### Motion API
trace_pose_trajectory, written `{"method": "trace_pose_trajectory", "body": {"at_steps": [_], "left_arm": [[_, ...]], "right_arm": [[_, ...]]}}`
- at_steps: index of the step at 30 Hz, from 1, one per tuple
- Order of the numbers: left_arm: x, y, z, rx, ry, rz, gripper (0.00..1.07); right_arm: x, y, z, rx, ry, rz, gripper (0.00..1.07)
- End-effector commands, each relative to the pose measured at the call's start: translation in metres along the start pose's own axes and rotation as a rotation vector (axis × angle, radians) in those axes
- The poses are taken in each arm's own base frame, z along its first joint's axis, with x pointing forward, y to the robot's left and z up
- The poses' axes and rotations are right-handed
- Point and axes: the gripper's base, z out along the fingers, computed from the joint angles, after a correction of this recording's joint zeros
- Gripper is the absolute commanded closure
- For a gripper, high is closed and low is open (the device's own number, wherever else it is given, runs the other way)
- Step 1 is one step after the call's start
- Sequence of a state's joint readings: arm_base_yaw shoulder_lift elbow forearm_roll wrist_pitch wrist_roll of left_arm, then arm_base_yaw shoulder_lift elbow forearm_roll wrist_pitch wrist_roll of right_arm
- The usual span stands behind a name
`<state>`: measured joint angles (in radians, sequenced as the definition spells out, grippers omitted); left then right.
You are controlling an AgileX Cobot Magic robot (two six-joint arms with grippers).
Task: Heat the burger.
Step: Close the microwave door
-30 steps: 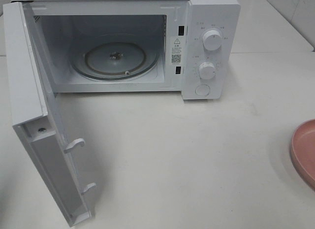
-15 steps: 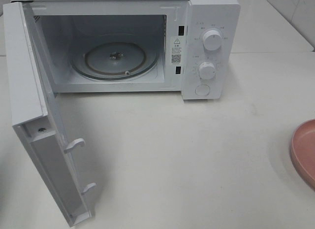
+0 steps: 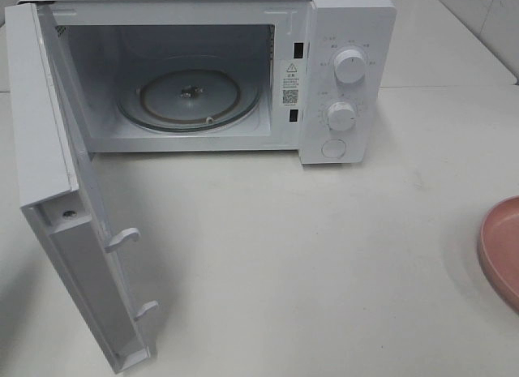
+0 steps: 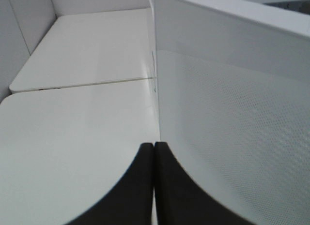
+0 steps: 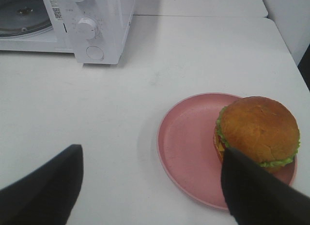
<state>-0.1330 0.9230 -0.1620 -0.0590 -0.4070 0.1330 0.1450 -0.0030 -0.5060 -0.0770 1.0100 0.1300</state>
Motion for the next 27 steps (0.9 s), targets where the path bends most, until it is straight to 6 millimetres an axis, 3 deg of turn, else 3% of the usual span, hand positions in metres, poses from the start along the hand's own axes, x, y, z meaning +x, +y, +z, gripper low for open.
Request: {"method": "trace_pose_trajectory", "body": {"at_steps": [1,11,27], "left_arm": [[0.002,-0.006,0.009,0.031,-0.01,0.011,1.07],[0.01,-0.03,0.034,0.157,0.008,0.007,1.07],[-0.012,-0.096,0.085,0.371,-0.024,0.056,1.07]], "right_arm": [[0.001,0.0,-0.003,0.001,-0.039,-0.01,0.31],[0.001,0.0,-0.003,0.001,-0.039,-0.01,0.31],[0.001,0.0,-0.003,0.001,-0.039,-0.01,0.31]]}}
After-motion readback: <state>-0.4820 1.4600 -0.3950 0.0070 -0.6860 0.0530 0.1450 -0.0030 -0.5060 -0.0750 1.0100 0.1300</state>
